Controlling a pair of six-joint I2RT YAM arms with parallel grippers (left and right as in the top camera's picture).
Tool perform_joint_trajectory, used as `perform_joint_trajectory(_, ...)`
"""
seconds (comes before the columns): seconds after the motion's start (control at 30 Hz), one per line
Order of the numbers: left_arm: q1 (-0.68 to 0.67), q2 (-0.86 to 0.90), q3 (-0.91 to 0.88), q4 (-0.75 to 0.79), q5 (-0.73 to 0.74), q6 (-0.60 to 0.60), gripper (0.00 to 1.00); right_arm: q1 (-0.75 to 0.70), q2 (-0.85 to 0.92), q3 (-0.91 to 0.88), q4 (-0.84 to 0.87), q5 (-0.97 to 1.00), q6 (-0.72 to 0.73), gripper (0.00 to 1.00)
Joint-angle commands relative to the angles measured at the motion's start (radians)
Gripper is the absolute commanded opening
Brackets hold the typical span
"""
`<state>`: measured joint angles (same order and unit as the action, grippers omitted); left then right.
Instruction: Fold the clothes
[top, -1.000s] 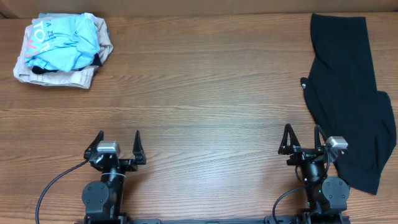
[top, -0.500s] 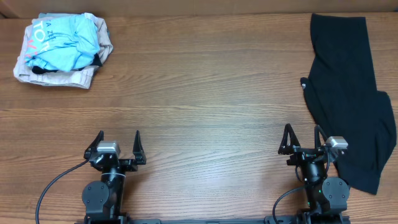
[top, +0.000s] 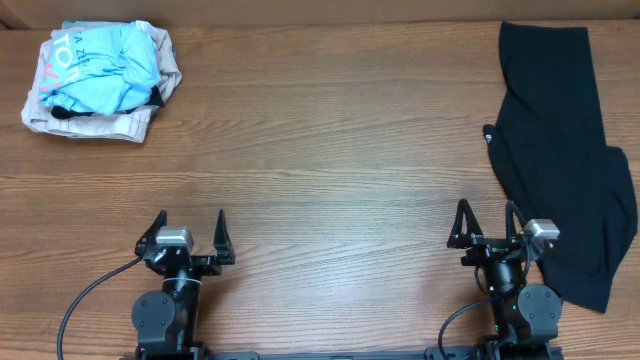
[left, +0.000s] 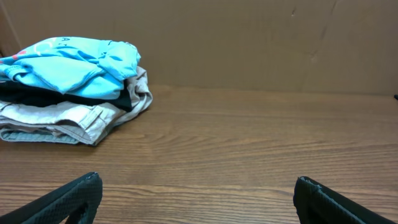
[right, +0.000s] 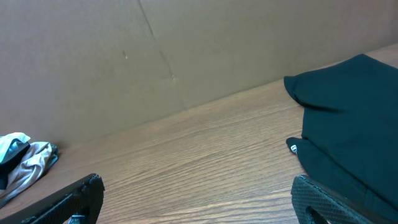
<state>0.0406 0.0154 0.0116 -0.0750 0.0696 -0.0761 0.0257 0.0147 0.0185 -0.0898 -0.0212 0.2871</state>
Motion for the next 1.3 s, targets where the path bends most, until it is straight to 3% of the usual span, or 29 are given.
perform_joint_trajectory(0.0, -0.002, -0.011, -0.007, 0.002, -0.011, -0.006, 1.0, -0.004, -0.012, -0.011, 0.006, 0.002, 0.001, 1.0)
perform_joint_trajectory(1.27, -0.002, -0.011, -0.007, 0.015, 0.016, -0.01, 1.0, -0.004, -0.012, -0.01, 0.006, 0.016, 0.001, 1.0)
